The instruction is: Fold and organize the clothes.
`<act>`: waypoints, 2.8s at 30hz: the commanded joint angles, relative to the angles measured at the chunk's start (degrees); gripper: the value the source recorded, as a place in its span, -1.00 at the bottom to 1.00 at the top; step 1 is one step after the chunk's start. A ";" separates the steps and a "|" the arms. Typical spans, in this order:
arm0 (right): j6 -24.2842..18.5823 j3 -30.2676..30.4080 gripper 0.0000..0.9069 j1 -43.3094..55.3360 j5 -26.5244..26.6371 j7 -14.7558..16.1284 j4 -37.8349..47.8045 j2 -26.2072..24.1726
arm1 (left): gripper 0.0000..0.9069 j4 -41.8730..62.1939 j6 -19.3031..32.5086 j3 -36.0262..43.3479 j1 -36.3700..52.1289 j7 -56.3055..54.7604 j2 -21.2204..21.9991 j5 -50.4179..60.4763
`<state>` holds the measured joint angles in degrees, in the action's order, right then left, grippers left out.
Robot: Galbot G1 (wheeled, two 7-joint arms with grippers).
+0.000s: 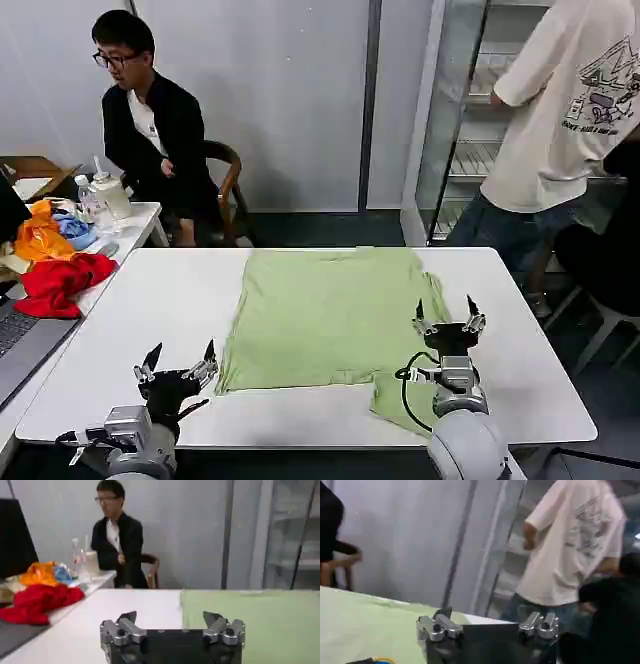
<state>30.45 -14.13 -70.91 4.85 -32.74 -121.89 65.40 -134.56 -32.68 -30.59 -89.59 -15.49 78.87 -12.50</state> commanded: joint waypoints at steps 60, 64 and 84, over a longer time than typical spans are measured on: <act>2.77 -7.45 1.00 -19.74 25.53 1.70 -3.81 -1.66 | 1.00 11.48 -0.52 9.71 4.84 -4.81 -3.36 -6.41; 2.77 -7.20 1.00 -19.61 25.16 1.75 -3.29 -1.64 | 1.00 12.29 -0.51 10.23 5.20 -4.76 -3.08 -5.97; 2.70 -4.87 1.00 -19.08 24.40 3.73 -1.72 -0.34 | 1.00 12.59 -0.48 10.53 5.69 -4.48 -2.87 -5.56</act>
<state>32.97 -19.53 -90.14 29.12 -29.50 -124.01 64.86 -122.09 -33.19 -20.30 -83.81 -20.14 75.98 -18.16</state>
